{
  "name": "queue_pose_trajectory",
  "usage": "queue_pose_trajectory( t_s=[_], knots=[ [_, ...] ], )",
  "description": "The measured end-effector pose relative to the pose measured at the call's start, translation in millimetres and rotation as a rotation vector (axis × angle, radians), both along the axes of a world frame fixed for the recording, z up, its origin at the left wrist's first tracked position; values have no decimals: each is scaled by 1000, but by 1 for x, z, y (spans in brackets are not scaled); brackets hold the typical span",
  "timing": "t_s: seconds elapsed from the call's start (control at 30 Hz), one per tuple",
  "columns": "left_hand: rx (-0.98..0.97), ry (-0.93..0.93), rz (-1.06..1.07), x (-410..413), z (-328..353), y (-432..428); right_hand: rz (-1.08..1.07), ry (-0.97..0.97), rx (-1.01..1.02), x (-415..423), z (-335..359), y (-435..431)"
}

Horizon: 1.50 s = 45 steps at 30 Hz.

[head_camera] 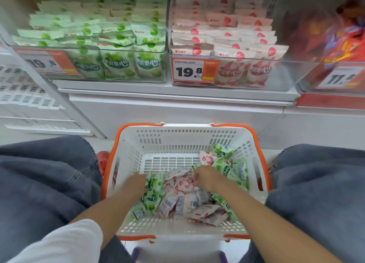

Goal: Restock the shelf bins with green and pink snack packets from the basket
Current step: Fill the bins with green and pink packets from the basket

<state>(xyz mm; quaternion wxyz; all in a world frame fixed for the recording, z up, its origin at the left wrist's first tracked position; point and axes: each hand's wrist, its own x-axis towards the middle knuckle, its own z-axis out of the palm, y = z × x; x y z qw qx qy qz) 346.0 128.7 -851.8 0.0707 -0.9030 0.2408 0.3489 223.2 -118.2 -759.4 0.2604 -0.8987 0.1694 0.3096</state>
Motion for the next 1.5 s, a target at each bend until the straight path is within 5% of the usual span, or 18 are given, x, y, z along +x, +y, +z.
queue_pose_trajectory(
  t_s=[0.3, 0.5, 0.7, 1.0, 1.3, 1.5],
  knots=[
    [-146, -35, 1, 26, 64, -45, -131, -113, 75, 15, 29, -9],
    [-626, 323, 53, 57, 214, -96, -202, -271, 452, 62, 125, -8],
    [-854, 433, 43, 64, 281, -84, -131, -415, 352, 91, 215, -10],
    [-949, 34, -47, 109, 316, -69, -65, -386, 336, 135, 285, -7],
    [-1001, -562, -18, 164, 355, -49, 110, -712, -51, 189, 377, -7],
    [-803, -584, -10, 186, 359, -46, 371, -484, -405, 227, 380, 8]
  ],
)
